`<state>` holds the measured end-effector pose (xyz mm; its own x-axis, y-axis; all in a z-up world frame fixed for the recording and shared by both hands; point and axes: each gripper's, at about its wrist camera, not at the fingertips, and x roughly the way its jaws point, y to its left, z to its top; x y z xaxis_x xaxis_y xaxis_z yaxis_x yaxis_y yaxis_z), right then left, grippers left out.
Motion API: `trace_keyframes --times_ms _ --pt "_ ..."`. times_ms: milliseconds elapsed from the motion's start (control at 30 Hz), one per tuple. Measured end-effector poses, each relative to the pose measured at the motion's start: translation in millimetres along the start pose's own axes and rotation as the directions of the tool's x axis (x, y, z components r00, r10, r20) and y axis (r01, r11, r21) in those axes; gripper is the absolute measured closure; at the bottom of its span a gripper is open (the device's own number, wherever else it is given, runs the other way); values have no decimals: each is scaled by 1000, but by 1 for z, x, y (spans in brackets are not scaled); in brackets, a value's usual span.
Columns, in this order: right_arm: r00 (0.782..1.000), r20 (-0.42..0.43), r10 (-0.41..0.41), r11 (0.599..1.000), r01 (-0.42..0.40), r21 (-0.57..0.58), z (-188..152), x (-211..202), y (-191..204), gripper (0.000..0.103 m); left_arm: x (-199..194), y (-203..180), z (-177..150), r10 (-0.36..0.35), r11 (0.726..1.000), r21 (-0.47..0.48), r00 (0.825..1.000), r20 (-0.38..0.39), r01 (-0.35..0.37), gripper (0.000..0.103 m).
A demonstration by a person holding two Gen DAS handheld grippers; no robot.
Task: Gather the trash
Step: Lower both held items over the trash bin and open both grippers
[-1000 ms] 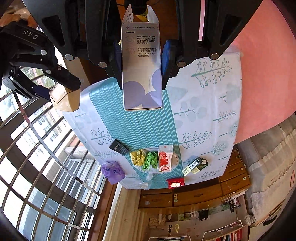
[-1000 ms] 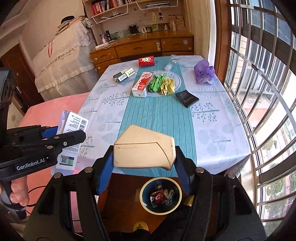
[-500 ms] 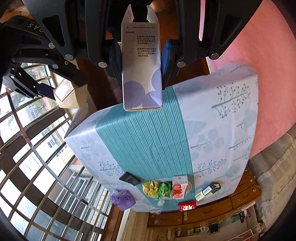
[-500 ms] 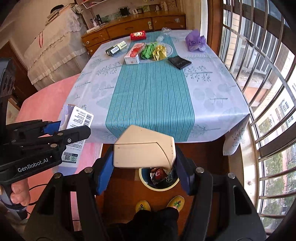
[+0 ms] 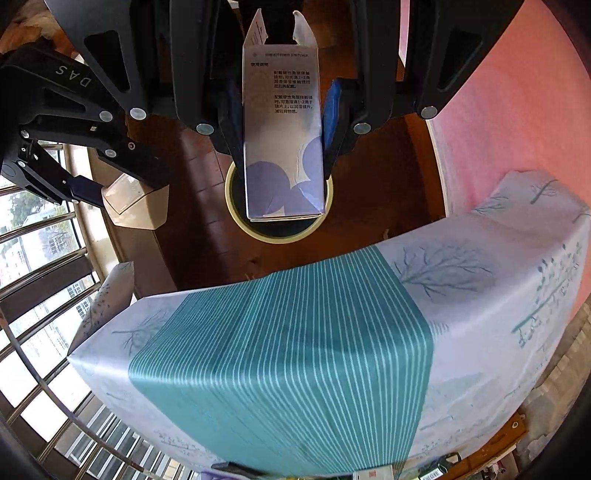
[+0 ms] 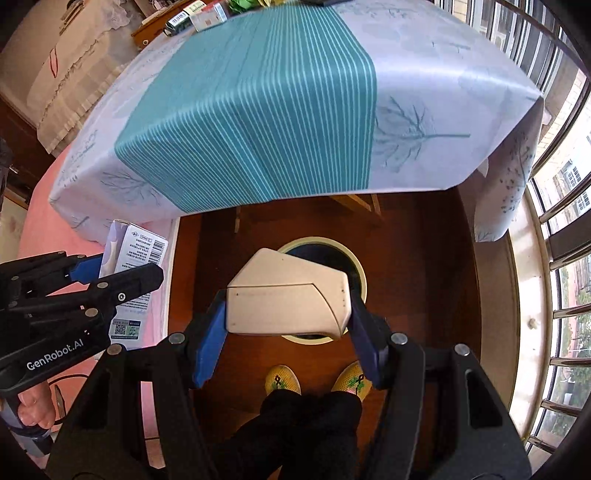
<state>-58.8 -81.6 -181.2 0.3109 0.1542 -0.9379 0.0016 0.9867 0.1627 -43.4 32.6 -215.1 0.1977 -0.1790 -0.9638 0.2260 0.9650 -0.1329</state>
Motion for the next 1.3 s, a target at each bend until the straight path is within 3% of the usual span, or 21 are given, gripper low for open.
trace_keyframes --times_ms 333,800,900,967,1067,1167,1300 --pt "998 -54 15 1000 -16 -13 -23 87 -34 45 100 2 -13 12 999 -40 999 -39 -14 68" --pt "997 -76 31 999 -34 -31 -41 181 -53 44 200 12 -18 -20 999 -51 999 -27 19 68" --pt "996 -78 45 998 -48 -28 -42 196 -56 44 218 20 -17 -63 995 -77 998 -27 61 56" --pt "995 -85 58 998 -60 -27 -41 207 -60 44 227 26 -16 -82 993 -84 996 -20 80 32" --pt "993 -93 68 997 -71 -27 -40 218 -64 44 237 34 -15 -107 991 -85 994 -9 106 26" --pt "996 -62 69 995 -73 -67 -39 220 -63 36 244 41 -14 -126 989 -81 992 -9 125 20" --pt "997 -40 64 988 -69 -137 -38 220 -59 34 244 49 -15 -111 991 -70 994 20 112 17"
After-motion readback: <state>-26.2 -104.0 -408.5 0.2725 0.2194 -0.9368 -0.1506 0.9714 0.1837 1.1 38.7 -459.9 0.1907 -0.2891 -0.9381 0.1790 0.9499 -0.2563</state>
